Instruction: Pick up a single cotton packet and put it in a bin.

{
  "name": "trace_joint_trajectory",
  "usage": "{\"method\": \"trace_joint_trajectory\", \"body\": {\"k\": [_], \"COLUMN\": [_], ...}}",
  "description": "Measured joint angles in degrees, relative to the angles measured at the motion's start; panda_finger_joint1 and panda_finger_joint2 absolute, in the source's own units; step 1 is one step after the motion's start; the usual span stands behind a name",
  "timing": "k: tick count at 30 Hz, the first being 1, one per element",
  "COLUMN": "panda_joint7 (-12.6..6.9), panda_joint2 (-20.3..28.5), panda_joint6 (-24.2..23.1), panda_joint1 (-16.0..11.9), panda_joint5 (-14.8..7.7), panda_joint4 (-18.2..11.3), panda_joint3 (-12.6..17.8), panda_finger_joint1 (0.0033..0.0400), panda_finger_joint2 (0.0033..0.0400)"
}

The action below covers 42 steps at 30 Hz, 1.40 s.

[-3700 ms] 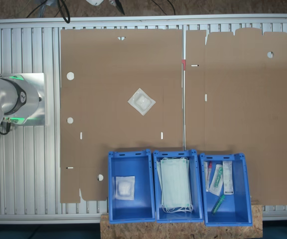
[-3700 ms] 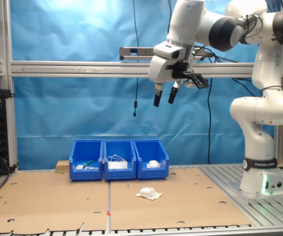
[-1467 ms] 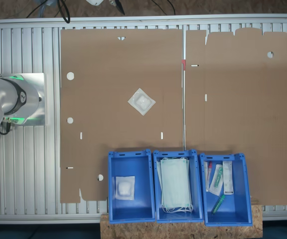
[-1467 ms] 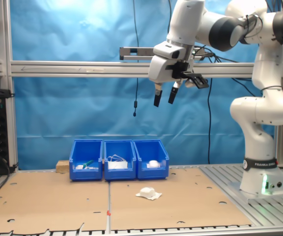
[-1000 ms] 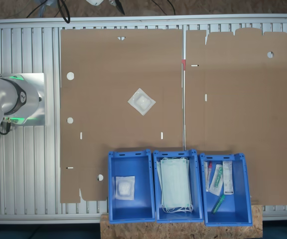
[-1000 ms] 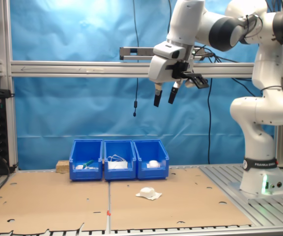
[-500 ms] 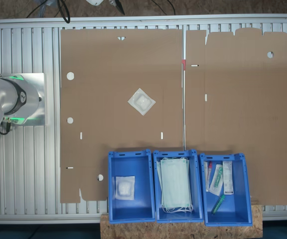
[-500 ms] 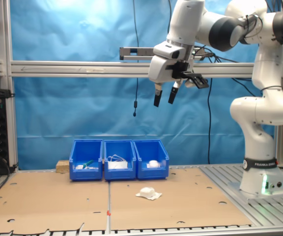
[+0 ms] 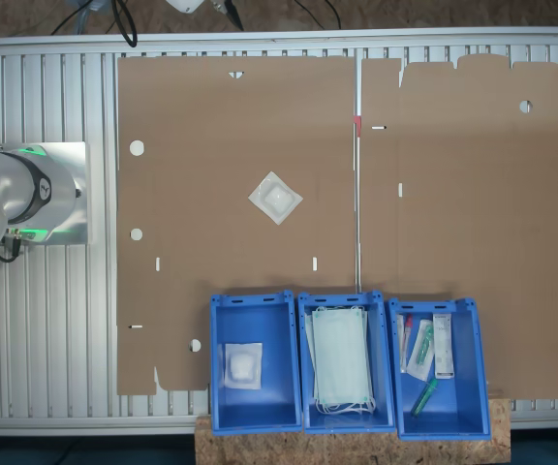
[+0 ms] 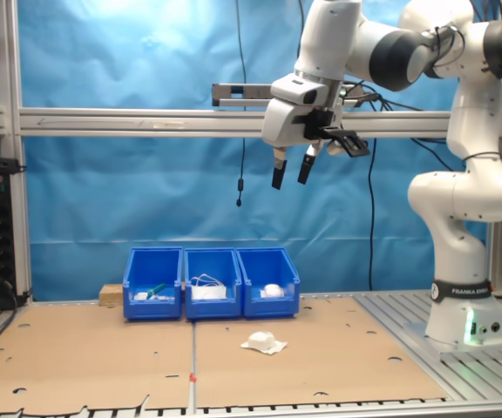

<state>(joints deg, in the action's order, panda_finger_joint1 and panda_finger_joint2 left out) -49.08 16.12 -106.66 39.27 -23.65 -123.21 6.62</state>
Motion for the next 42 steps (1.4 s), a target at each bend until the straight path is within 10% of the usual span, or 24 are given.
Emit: {"method": "trace_joint_trajectory", "body": {"k": [15,42], "panda_joint7": [-1.39,-12.87], "panda_joint2": [-1.11,-5.36], "panda_joint6": [-3.05,-18.90], "panda_joint1": [0.41,0.43], "panda_joint5": [0.00,6.03], "panda_joint4": [-2.13,-14.00], "panda_joint3": [7.18,22.36], "panda_finger_joint1": [0.0400,0.0400], "panda_finger_joint2": [0.0400,0.0400]}}
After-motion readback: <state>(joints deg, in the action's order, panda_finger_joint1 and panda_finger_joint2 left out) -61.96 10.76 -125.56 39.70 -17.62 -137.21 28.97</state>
